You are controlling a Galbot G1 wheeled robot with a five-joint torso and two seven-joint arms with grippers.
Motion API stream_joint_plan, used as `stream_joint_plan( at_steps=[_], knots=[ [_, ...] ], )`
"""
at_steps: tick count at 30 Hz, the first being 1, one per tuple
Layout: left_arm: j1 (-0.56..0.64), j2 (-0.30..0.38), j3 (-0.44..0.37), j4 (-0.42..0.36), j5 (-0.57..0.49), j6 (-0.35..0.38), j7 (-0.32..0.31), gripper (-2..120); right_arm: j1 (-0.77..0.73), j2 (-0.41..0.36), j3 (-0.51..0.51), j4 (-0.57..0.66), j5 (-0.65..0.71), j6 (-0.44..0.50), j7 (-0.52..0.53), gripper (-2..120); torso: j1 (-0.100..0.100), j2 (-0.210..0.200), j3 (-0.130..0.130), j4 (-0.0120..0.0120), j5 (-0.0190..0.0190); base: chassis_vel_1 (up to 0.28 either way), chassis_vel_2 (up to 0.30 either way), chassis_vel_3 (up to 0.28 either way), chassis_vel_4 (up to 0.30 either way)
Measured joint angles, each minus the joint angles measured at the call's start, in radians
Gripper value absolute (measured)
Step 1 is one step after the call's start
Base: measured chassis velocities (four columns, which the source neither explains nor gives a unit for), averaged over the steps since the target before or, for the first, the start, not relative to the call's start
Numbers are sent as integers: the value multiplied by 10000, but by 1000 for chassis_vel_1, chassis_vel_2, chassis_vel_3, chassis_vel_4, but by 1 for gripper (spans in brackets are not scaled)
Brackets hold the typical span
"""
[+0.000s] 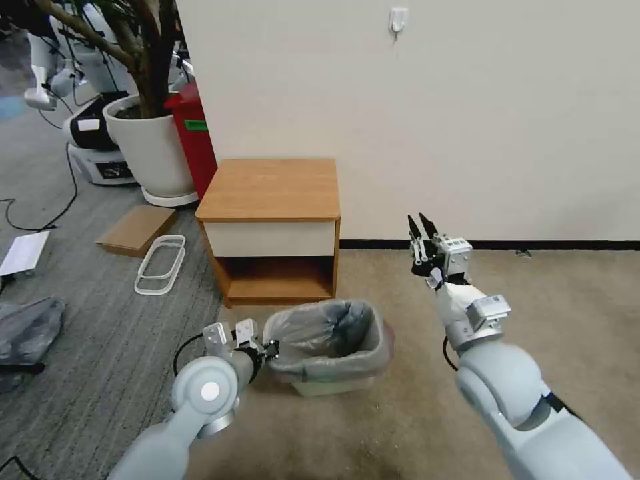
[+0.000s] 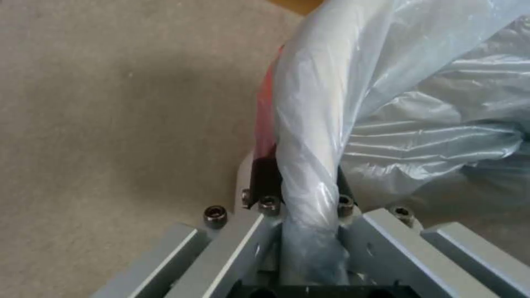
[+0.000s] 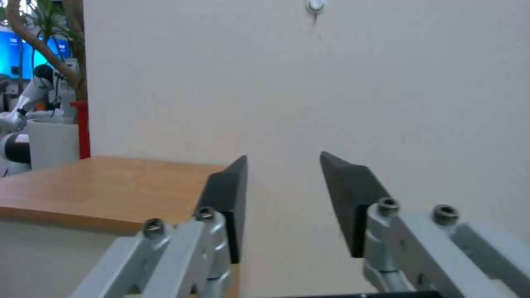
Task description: Pick up the garbage bag from the table and place it over the trash can.
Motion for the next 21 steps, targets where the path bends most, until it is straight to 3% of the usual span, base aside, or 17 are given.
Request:
stream_joint_plan(
  at_steps=[4,6,7,9,11,21],
  knots=[
    [24,33,104,95,85,88,-305,1,43,105,-115,-121,-34,0,-13,57,0,0,0,0,0,0,0,0,0],
    [31,34,106,97,94,98,-345,1,53,108,-123,-135,-38,-1,-14,59,-1,0,0,0,0,0,0,0,0],
    [66,33,87,90,113,106,-459,7,93,114,-145,-187,-59,-4,-33,67,-1,0,0,0,1,0,0,0,0],
    [96,32,61,75,116,112,-494,11,98,115,-151,-212,-69,-6,-44,71,0,0,0,0,1,0,0,0,0],
    [155,32,28,54,122,117,-520,23,78,115,-159,-244,-112,6,-69,73,0,0,0,0,1,0,0,0,0],
    [310,7,-261,-304,-119,150,-498,54,-4,115,-159,-261,-230,46,-110,73,0,0,0,-1,0,0,0,0,0]
  ],
)
